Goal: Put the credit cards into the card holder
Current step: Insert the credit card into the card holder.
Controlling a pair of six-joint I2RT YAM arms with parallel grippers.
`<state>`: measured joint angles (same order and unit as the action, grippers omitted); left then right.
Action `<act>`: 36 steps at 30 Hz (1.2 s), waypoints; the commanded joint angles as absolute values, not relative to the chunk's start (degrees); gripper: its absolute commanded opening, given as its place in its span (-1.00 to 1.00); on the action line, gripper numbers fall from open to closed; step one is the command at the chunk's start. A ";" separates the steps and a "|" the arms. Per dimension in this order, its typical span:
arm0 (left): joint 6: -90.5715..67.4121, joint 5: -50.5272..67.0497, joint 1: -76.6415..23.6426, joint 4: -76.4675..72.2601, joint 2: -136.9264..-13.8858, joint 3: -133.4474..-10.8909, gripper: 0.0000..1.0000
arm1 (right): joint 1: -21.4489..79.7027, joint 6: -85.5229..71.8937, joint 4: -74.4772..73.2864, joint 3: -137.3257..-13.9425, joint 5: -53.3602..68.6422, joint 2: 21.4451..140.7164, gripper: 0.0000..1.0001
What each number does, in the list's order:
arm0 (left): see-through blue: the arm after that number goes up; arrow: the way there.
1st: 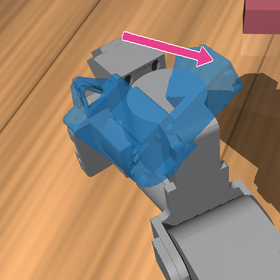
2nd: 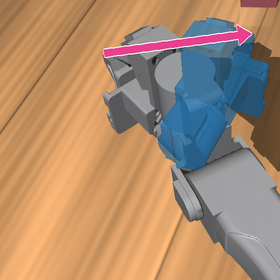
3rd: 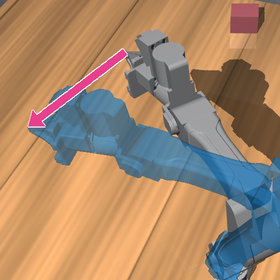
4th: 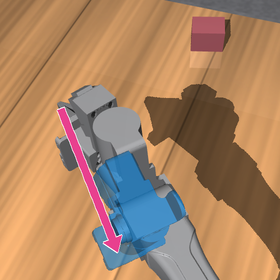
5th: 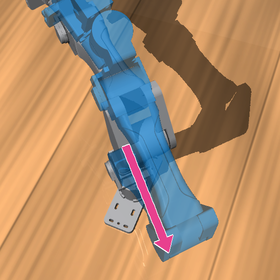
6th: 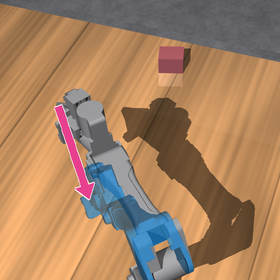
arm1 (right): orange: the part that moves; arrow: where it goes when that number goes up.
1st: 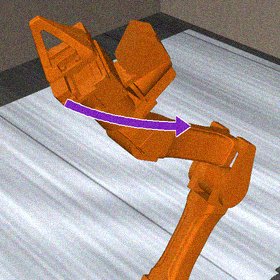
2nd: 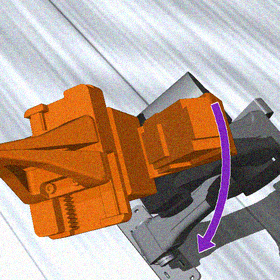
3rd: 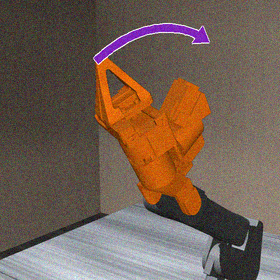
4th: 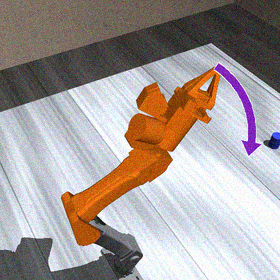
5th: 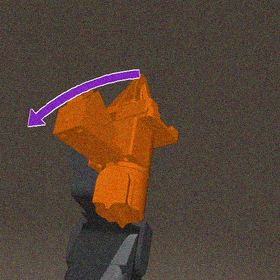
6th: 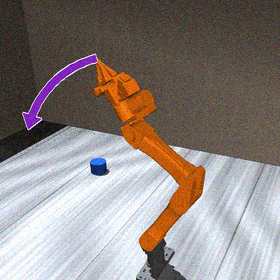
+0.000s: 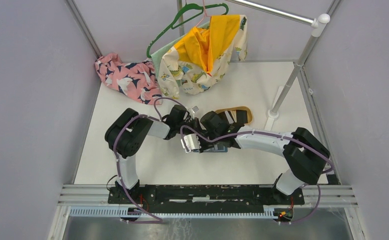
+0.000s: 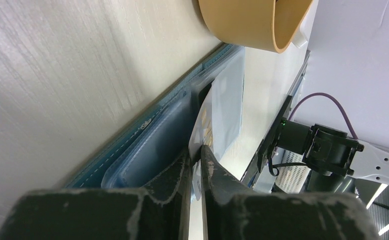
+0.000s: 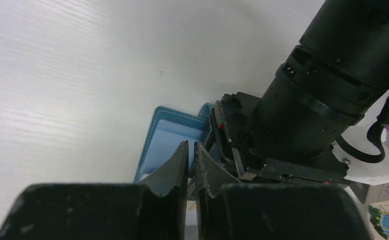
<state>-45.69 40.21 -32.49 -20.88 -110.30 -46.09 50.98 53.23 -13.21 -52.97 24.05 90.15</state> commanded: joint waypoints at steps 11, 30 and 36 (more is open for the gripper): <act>-40.96 36.91 -32.83 -16.87 -113.37 -46.24 -0.63 | 56.54 52.65 -11.65 -55.63 6.61 95.84 -0.76; -40.69 37.00 -32.83 -16.87 -113.53 -46.14 -0.51 | 55.52 55.91 -17.04 -56.44 -1.23 97.68 -0.76; -40.61 36.74 -32.78 -16.42 -113.37 -46.15 -0.36 | 53.36 56.25 -18.26 -55.77 -1.48 96.51 -0.75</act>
